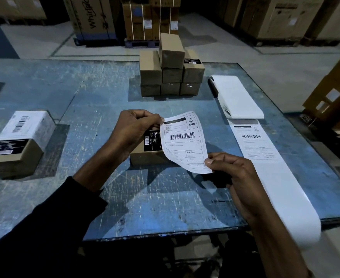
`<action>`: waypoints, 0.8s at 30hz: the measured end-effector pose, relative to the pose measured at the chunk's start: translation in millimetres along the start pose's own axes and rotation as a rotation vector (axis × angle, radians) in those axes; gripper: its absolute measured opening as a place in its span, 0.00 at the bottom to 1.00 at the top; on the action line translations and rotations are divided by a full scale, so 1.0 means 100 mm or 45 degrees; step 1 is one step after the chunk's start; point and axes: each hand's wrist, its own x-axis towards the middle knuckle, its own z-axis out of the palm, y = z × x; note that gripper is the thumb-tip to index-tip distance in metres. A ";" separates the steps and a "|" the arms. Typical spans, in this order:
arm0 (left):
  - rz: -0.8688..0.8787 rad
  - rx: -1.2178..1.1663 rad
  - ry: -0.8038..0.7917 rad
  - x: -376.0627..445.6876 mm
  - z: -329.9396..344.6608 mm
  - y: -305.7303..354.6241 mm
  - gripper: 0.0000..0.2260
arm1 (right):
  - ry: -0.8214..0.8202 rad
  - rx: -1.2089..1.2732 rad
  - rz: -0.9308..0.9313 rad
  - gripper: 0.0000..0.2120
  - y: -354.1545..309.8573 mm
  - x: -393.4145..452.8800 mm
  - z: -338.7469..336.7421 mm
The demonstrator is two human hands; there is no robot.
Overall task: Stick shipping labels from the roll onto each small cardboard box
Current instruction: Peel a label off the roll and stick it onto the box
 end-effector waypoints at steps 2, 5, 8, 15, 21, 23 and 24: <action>-0.005 0.002 -0.002 0.01 -0.01 -0.01 0.06 | -0.007 -0.009 -0.004 0.09 0.01 0.01 -0.01; -0.014 0.021 -0.007 0.01 -0.01 -0.01 0.07 | -0.009 -0.005 -0.009 0.09 0.01 0.01 -0.01; -0.014 0.036 -0.009 0.01 0.00 -0.01 0.07 | -0.017 0.001 0.000 0.10 0.01 0.01 -0.01; -0.012 0.043 -0.011 0.02 0.00 -0.02 0.05 | -0.008 0.001 -0.015 0.11 0.01 0.02 0.00; -0.009 0.051 -0.001 0.04 0.00 -0.03 0.05 | 0.012 -0.020 -0.011 0.09 0.04 0.04 -0.01; -0.005 0.055 -0.001 0.04 0.00 -0.05 0.06 | 0.019 -0.027 -0.011 0.09 0.05 0.04 -0.02; -0.001 0.050 0.000 0.05 0.00 -0.05 0.06 | 0.020 -0.030 -0.012 0.09 0.05 0.04 -0.02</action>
